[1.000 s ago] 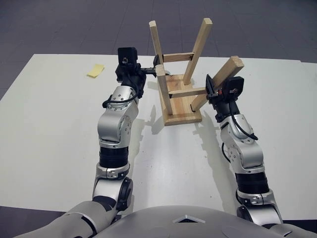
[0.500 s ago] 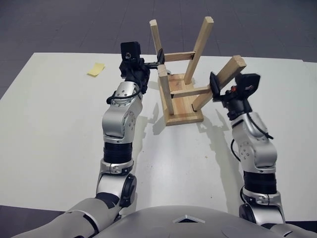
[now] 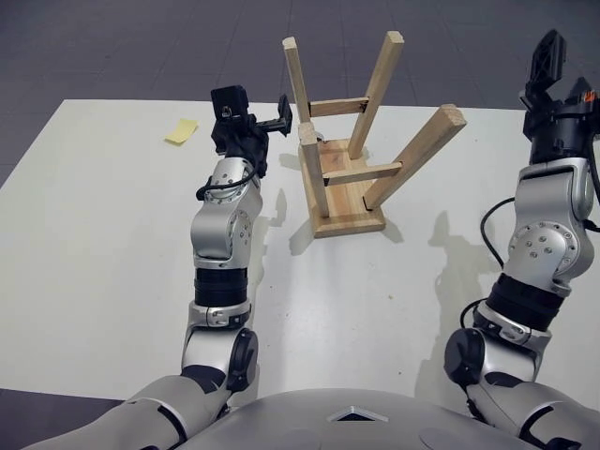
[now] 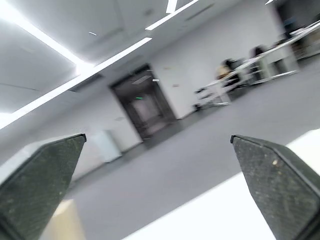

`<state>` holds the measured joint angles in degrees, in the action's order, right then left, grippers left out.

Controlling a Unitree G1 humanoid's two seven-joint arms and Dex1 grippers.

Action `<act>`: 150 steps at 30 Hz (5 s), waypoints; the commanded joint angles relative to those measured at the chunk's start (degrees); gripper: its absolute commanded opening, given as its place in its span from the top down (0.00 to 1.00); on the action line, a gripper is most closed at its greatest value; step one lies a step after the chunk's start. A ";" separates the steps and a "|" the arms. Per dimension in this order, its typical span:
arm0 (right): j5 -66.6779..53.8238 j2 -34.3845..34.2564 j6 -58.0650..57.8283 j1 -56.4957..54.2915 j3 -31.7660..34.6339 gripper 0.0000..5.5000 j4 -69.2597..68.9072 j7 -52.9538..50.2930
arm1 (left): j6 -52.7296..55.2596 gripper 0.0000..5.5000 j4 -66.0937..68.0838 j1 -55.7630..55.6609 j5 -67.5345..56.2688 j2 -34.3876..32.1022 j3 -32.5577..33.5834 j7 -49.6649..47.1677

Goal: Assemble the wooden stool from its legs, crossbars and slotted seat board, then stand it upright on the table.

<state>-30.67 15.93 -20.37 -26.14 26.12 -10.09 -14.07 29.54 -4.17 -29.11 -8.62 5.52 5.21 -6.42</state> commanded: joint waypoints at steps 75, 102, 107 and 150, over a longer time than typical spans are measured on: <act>-0.54 -10.21 -18.05 18.62 -16.53 0.32 -21.54 10.18 | 8.85 0.02 5.40 7.24 2.95 -1.91 2.42 -4.47; -48.92 -26.25 -16.71 15.85 6.78 0.81 -0.54 -20.43 | 9.20 0.02 5.76 6.41 3.39 -2.05 1.53 -4.12; -55.54 -26.57 -13.58 19.45 5.81 0.81 1.59 -28.35 | 9.94 0.02 5.21 6.26 3.24 -2.34 1.43 -3.77; 19.56 -14.31 1.82 4.89 -40.81 0.02 22.54 5.07 | 0.88 0.02 7.48 5.57 6.96 -2.70 -2.97 -1.60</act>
<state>-13.98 3.33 -20.74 -19.29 -15.17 8.97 -7.73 30.19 2.70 -22.54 -1.98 3.11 2.20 -8.12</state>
